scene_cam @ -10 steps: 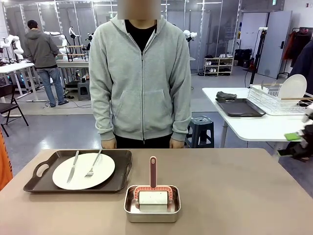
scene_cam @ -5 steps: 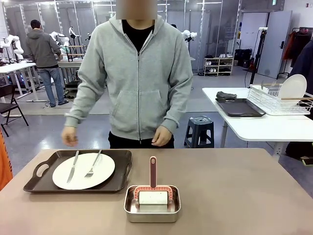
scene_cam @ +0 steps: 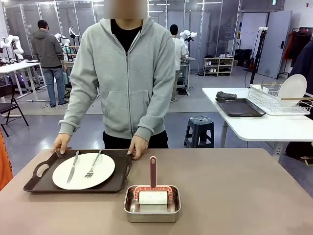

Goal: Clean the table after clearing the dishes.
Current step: When the right (or left) Handle tray is removed, use the right hand (or left hand) to clean the right (or left) side of the table with the Lint Roller.

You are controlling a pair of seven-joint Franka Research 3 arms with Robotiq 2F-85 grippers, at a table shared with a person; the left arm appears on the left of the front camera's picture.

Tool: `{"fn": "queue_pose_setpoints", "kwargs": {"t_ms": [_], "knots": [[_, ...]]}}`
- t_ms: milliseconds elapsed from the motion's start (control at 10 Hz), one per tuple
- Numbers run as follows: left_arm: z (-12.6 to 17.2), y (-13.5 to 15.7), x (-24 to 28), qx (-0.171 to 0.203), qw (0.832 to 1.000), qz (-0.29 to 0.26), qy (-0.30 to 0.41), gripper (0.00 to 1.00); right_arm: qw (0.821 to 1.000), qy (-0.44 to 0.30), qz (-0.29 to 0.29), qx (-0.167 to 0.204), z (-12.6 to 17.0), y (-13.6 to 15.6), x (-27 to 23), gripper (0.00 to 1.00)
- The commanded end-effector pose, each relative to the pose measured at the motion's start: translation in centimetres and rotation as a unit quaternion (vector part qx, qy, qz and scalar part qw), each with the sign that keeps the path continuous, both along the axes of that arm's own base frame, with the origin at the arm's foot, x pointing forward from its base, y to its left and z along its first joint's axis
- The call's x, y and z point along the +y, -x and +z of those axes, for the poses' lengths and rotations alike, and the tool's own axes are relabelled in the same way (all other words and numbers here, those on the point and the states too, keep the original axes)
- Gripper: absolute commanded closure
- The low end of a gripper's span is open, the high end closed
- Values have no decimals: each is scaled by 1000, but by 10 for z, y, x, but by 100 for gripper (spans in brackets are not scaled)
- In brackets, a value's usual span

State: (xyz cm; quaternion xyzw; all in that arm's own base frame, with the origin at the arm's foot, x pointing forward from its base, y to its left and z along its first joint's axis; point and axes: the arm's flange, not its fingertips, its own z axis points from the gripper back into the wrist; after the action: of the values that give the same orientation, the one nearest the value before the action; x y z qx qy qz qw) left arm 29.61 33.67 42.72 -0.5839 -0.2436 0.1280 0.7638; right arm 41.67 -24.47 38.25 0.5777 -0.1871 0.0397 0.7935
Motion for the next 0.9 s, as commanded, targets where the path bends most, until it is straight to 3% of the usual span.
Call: {"fn": "queue_pose_setpoints", "kwargs": {"t_ms": [0, 300, 400, 800], "knots": [[1, 3, 1, -6, 1000, -2, 0, 0, 998, 11, -65, 22, 20, 17, 7, 0], [1, 3, 1, -6, 1000, -2, 0, 0, 997, 43, -62, 31, 32, 17, 14, 0], [1, 3, 1, -6, 1000, -2, 0, 0, 998, 27, -63, 15, 25, 15, -7, 0], [1, 3, 1, -6, 1000, -2, 0, 0, 998, 27, -63, 15, 25, 15, -7, 0]]}}
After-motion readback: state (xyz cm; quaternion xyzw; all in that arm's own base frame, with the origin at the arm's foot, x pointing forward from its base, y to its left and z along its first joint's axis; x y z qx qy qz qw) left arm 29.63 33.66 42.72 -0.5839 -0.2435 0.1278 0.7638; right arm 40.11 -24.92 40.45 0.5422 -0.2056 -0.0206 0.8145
